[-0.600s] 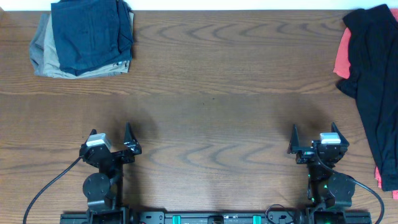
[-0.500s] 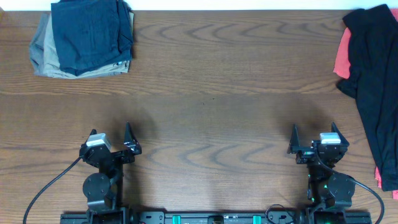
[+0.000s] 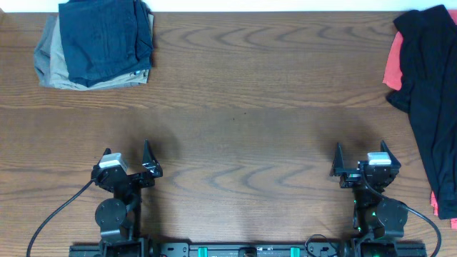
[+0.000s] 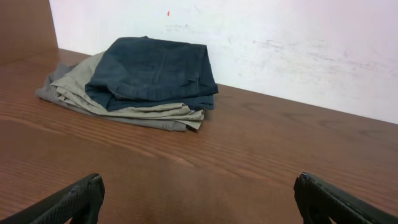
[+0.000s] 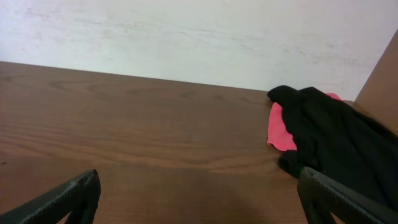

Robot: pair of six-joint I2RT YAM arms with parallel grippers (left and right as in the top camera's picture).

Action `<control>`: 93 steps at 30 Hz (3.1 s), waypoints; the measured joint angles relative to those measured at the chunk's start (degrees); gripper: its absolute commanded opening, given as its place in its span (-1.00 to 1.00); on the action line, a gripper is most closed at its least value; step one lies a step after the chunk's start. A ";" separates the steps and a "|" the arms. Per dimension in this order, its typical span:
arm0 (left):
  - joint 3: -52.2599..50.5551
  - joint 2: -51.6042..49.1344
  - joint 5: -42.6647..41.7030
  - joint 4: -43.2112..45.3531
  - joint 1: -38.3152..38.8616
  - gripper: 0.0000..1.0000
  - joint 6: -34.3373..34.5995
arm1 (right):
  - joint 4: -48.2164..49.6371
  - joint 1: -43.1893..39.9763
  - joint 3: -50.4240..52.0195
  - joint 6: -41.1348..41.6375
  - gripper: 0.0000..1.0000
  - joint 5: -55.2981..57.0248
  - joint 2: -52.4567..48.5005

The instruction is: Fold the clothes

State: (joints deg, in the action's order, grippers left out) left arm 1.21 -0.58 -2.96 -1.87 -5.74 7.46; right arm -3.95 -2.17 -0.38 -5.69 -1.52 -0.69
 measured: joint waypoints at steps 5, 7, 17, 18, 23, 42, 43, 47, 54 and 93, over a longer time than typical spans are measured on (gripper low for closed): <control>0.00 0.00 0.00 0.00 0.02 0.96 0.00 | 0.02 0.00 0.00 0.00 0.99 0.00 0.00; 0.00 0.00 0.00 -0.02 0.00 0.96 0.00 | 0.00 0.00 0.00 0.00 0.99 0.00 0.00; 0.00 0.00 0.00 -0.02 0.02 0.95 0.00 | 0.02 0.00 0.00 0.00 0.99 0.00 0.00; 0.00 0.00 0.00 -0.02 0.00 0.96 0.00 | 0.02 0.00 0.00 0.00 0.99 0.00 0.00; 0.00 0.00 0.00 0.00 0.02 0.96 0.00 | 0.02 0.00 0.00 0.00 0.98 0.00 0.00; 0.00 0.00 0.00 -0.02 0.02 0.96 0.00 | 0.02 0.00 0.00 0.00 0.99 0.00 0.00; 0.00 0.00 0.00 0.00 0.02 0.96 0.00 | 0.02 0.00 0.00 0.00 0.98 0.00 0.00; 0.00 0.00 0.00 0.00 0.02 0.96 0.00 | 0.02 0.00 0.00 0.00 0.98 0.00 0.00; 0.00 0.00 0.00 0.00 0.02 0.96 0.00 | 0.00 0.00 0.00 0.00 0.99 0.00 0.00; 0.02 -0.02 0.00 -0.02 0.00 0.96 0.00 | 28.22 0.00 -0.24 63.21 0.99 -45.35 -0.02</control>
State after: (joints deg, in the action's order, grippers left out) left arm 1.23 -0.60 -2.96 -1.89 -5.74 7.46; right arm 24.27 -2.17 -0.62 57.52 -46.87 -0.71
